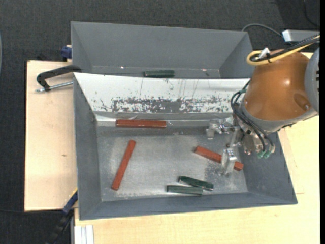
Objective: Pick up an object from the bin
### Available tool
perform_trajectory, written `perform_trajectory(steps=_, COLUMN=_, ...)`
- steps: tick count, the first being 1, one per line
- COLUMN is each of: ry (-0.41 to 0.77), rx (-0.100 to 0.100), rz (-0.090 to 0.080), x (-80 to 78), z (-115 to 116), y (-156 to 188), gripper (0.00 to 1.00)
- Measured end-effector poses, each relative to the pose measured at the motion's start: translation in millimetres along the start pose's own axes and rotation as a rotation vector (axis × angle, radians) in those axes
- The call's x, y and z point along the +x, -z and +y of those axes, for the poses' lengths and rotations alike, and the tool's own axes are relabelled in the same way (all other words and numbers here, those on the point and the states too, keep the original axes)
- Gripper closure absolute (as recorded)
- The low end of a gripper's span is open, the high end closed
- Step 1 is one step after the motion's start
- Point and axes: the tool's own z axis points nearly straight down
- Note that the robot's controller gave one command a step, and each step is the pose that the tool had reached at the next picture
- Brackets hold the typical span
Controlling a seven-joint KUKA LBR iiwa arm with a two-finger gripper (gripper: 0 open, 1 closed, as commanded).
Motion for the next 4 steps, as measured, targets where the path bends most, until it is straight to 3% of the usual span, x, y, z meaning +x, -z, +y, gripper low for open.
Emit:
perform_trajectory(steps=1, ry=-0.128, rx=0.000, rz=0.008, x=0.2, z=-11.5, y=-29.6, gripper=0.00)
perform_trajectory(steps=2, ry=-0.332, rx=0.001, rz=0.002, x=-19.1, z=-24.2, y=-49.3, gripper=0.00)
perform_trajectory(steps=3, ry=-0.286, rx=0.001, rz=-0.001, x=-35.5, z=-57.4, y=-84.5, gripper=0.00)
perform_trajectory(steps=4, ry=-0.104, rx=0.000, rz=0.008, x=-11.4, z=-52.3, y=-125.0, gripper=1.00)
